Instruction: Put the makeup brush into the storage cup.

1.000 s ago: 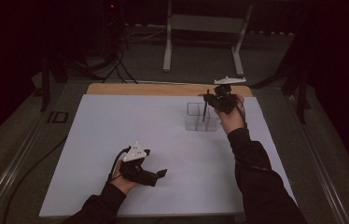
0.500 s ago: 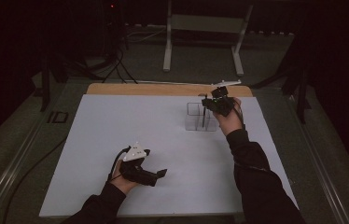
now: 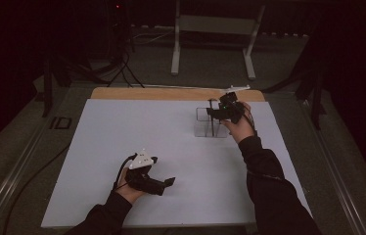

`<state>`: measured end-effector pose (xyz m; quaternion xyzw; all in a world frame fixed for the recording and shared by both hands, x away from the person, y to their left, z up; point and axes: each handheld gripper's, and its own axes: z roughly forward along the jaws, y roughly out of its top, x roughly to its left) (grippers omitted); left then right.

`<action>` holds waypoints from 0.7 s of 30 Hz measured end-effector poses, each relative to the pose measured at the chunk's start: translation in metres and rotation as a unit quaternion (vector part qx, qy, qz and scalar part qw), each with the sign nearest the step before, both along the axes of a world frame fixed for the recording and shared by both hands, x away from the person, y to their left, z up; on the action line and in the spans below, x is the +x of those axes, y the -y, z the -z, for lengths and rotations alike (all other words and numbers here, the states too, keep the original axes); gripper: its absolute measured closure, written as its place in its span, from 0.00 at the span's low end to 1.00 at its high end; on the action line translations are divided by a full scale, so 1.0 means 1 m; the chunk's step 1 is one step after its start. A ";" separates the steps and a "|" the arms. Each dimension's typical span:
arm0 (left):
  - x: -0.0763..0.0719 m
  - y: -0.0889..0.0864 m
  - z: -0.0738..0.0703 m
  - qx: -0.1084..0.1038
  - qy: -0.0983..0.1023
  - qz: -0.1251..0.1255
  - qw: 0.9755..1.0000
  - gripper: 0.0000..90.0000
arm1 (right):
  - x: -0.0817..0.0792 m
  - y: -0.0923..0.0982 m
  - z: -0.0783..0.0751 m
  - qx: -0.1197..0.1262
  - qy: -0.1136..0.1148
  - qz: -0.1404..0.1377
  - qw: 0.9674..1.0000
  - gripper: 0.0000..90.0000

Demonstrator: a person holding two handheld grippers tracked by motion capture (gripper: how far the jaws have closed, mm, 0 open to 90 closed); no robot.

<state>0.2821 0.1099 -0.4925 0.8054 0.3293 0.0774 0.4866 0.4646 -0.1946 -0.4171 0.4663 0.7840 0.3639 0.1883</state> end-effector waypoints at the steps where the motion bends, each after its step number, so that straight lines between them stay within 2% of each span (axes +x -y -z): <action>1: 0.000 0.000 0.000 0.000 0.000 0.000 1.000 0.01 | -0.001 0.000 -0.002 -0.002 0.004 0.001 1.000 0.36; 5: 0.000 0.000 0.000 0.000 0.000 0.000 1.000 0.01 | -0.003 0.000 -0.007 0.005 0.008 -0.006 1.000 0.27; 8: 0.000 0.000 -0.001 -0.001 0.001 0.000 1.000 0.01 | -0.005 0.001 -0.010 0.018 0.001 -0.009 1.000 0.22; 12: 0.001 0.000 -0.001 -0.002 -0.007 0.011 1.000 0.01 | -0.009 0.004 -0.013 0.030 -0.007 -0.030 0.999 0.14; 14: 0.001 -0.001 -0.002 -0.001 -0.006 0.013 1.000 0.01 | -0.012 0.005 -0.015 0.042 -0.012 -0.041 0.998 0.15; 17: 0.002 -0.004 -0.005 -0.004 -0.004 0.013 1.000 0.01 | -0.019 0.006 -0.018 0.047 -0.006 -0.050 0.998 0.15; 21: 0.005 -0.010 -0.010 -0.015 -0.005 0.017 1.000 0.01 | -0.027 0.006 -0.022 0.043 0.006 -0.061 0.997 0.15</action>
